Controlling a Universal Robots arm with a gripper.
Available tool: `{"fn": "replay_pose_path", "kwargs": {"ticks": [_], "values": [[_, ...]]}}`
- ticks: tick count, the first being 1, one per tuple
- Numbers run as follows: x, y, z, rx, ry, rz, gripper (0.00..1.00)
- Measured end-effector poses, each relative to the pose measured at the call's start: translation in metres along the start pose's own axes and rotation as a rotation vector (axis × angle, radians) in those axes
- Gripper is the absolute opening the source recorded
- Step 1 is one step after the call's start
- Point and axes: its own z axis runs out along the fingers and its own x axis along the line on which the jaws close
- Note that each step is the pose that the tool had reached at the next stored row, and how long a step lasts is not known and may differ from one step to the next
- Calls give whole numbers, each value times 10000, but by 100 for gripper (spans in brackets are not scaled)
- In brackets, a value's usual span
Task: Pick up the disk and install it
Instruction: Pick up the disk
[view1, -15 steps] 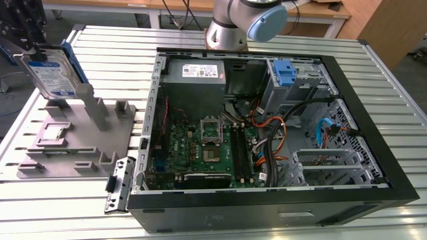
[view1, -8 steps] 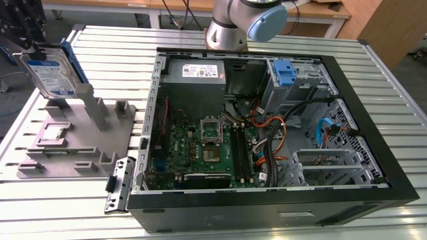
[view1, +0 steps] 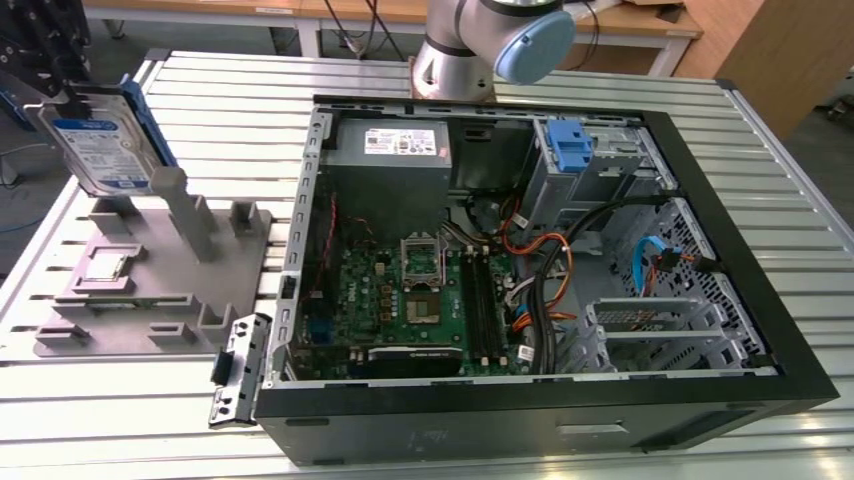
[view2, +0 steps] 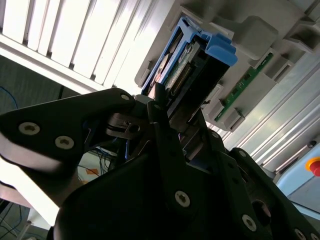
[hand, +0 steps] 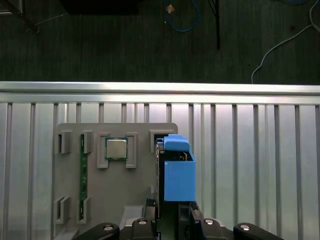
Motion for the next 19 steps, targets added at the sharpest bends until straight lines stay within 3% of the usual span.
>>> {"fn": "replay_pose_path", "kwargs": {"ticks": [19], "values": [[-2,1,-46,2,-1,0,35]]}}
